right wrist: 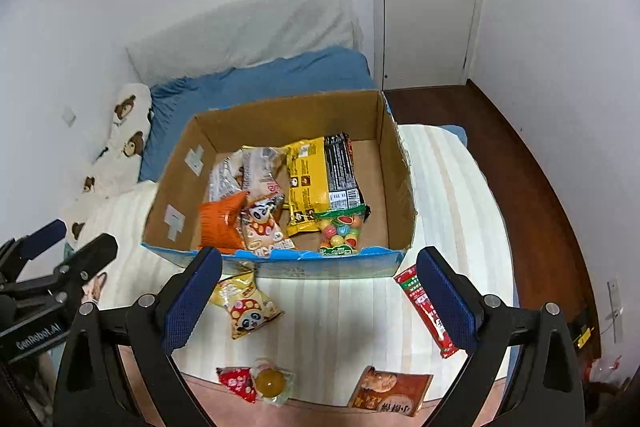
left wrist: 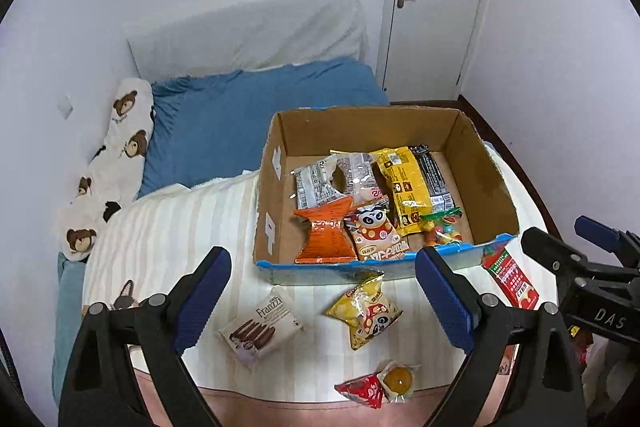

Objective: Organize snacks
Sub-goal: 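Grasp the red snack bag with left tool while right grasps the brown cookie bag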

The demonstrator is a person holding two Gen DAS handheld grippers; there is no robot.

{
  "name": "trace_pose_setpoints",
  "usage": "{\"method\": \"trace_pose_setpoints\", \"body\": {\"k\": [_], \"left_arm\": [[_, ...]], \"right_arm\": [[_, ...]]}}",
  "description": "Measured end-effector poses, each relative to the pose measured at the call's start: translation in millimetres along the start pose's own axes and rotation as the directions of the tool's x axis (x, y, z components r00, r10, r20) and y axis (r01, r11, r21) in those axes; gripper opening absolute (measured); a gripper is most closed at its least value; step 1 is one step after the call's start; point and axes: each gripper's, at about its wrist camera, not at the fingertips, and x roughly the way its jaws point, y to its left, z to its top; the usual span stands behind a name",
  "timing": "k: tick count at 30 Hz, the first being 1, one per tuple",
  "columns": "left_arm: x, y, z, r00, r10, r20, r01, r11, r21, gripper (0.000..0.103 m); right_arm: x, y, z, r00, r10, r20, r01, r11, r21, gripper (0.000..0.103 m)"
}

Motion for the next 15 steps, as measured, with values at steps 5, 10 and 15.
{"method": "trace_pose_setpoints", "body": {"k": [5,10,15], "left_arm": [[-12,-3,-20,1.000,0.003,-0.008,-0.003,1.000,0.007,0.094],[5,-7,-66,0.995,-0.007,-0.102,0.009,1.000,0.012,0.094],[50,-3,-131,0.950,-0.039,-0.309,0.021,0.998,-0.060,0.094]], "right_arm": [[-14,-12,-16,0.999,0.043,-0.007,-0.042,0.997,0.063,0.100],[1,-50,-59,0.987,0.099,-0.126,-0.072,0.977,0.200,0.100],[44,-91,-119,0.954,0.112,-0.280,-0.009,0.939,0.344,0.100]]}}
